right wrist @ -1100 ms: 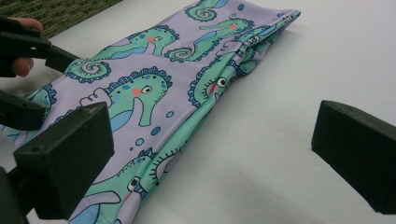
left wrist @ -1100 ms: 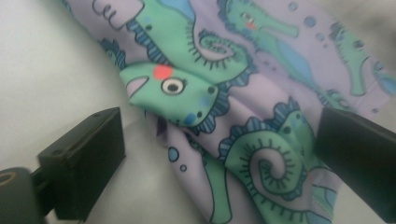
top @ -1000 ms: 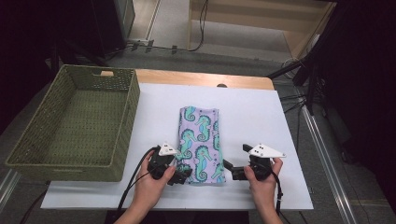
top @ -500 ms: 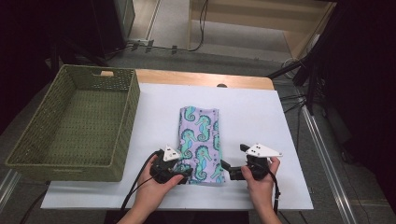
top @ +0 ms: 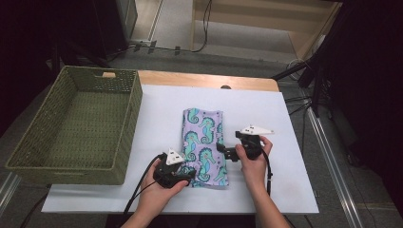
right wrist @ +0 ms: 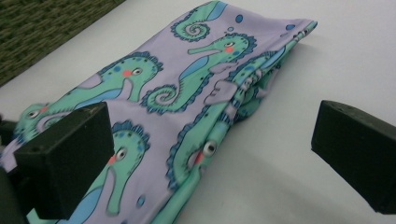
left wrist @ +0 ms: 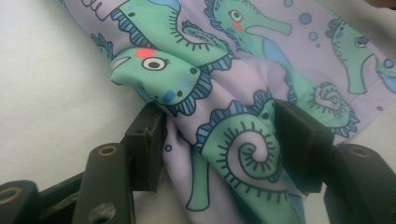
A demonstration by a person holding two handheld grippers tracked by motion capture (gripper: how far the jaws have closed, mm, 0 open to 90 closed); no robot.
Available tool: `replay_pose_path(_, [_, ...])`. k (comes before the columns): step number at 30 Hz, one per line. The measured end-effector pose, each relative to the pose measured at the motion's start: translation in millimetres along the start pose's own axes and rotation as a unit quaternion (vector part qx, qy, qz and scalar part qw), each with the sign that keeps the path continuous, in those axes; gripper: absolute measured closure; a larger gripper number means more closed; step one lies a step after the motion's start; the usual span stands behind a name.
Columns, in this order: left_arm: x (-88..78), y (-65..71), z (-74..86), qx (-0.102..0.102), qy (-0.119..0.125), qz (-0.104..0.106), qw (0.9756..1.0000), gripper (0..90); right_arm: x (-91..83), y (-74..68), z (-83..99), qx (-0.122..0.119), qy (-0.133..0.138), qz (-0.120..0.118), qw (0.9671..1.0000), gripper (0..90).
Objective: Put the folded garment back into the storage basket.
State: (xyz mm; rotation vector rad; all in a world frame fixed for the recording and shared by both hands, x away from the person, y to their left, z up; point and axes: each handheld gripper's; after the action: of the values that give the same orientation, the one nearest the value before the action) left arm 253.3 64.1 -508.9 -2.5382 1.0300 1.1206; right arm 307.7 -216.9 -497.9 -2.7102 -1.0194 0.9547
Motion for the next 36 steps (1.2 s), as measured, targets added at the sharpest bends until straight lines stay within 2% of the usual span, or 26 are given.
replay_pose_path(3, [-0.2,-2.0,0.4,-0.006,0.002,0.011,0.9999,36.0,5.6,3.0,-5.8,0.001,-0.003,0.004,1.0,0.0])
replay_pose_path(9, [-0.5,-1.7,0.7,-0.005,0.003,0.013,0.9999,34.6,24.2,15.1,-19.1,0.013,-0.015,0.011,0.9997,0.0])
replay_pose_path(12, [-2.0,-2.5,1.2,-0.004,0.003,0.022,0.9997,31.7,32.3,21.0,-24.2,0.02,-0.019,0.013,0.9995,0.0])
replay_pose_path(15, [-4.2,-2.9,2.5,-0.004,0.007,0.027,0.9996,25.9,38.7,27.3,-29.4,0.027,-0.02,0.014,0.9993,0.0])
replay_pose_path(16, [-5.7,-2.8,3.2,-0.005,0.01,0.024,0.9997,21.7,43.8,31.1,-33.0,0.032,-0.025,0.014,0.9991,0.0])
replay_pose_path(18, [-8.5,-2.6,4.4,-0.005,0.021,0.015,0.9997,19.7,45.4,32.3,-34.2,0.032,-0.029,0.016,0.999,0.0])
replay_pose_path(21, [-9.6,-4.5,5.1,-0.008,0.023,0.026,0.9994,13.0,53.7,37.3,-37.3,0.031,-0.039,0.018,0.9986,0.0])
replay_pose_path(25, [-10.5,-6.5,6.5,-0.013,0.024,0.03,0.9992,12.1,63.5,41.9,-39.6,0.032,-0.044,0.019,0.9983,0.0])
replay_pose_path(28, [-10.8,-7.3,6.8,-0.014,0.023,0.042,0.9988,12.1,71.9,45.7,-42.8,0.037,-0.051,0.014,0.998,0.0])
replay_pose_path(36, [-8.2,-5.9,6.8,-0.014,0.008,0.024,0.9996,12.2,82.8,47.7,-50.0,0.041,-0.054,0.014,0.9976,0.0])
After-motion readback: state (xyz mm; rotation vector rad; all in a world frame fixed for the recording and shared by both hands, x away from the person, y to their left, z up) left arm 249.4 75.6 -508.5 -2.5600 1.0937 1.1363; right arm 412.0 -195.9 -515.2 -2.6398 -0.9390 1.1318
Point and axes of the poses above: each handheld gripper's, and its own axes: x roughly forward along the jaws, z roughly out of its underside, y roughly to its right, and after that the axes turned 5 degrees about -z, right-handed
